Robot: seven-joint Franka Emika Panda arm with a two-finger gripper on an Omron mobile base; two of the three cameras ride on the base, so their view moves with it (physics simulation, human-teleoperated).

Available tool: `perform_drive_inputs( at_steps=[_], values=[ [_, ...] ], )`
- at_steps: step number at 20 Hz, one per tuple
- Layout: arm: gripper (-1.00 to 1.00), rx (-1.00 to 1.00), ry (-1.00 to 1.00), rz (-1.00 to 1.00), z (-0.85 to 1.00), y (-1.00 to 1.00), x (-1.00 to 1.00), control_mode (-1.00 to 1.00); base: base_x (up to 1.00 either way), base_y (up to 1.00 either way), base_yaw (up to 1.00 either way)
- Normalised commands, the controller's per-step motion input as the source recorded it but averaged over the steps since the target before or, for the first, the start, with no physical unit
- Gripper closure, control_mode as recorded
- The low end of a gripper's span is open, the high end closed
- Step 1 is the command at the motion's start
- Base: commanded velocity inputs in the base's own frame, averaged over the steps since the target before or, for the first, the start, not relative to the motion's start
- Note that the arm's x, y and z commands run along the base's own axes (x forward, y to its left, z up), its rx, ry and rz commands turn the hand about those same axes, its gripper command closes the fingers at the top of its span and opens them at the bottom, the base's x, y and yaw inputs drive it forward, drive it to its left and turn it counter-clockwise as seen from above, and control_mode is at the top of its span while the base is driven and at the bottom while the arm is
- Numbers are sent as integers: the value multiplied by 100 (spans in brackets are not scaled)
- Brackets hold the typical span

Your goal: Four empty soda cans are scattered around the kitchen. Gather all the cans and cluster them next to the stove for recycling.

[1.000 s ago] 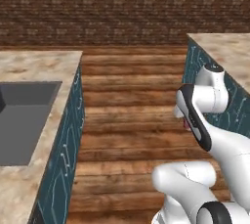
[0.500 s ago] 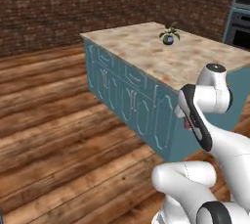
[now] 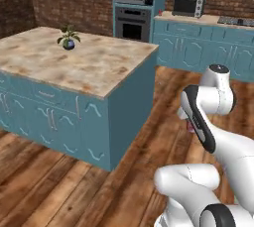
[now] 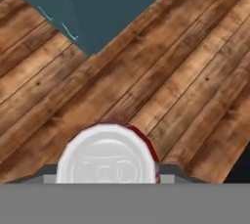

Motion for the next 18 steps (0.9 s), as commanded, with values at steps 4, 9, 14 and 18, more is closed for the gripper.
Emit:
perform_drive_inputs(
  at_steps=[4, 9, 14, 18],
  values=[
    [100, 0, 0, 0, 0, 0, 0, 100, 5, 0, -72],
    [100, 0, 0, 0, 0, 0, 0, 100, 12, 0, -50],
    [100, 0, 0, 0, 0, 0, 0, 100, 35, 0, -26],
    [100, 0, 0, 0, 0, 0, 0, 100, 65, 13, -15]
  ],
)
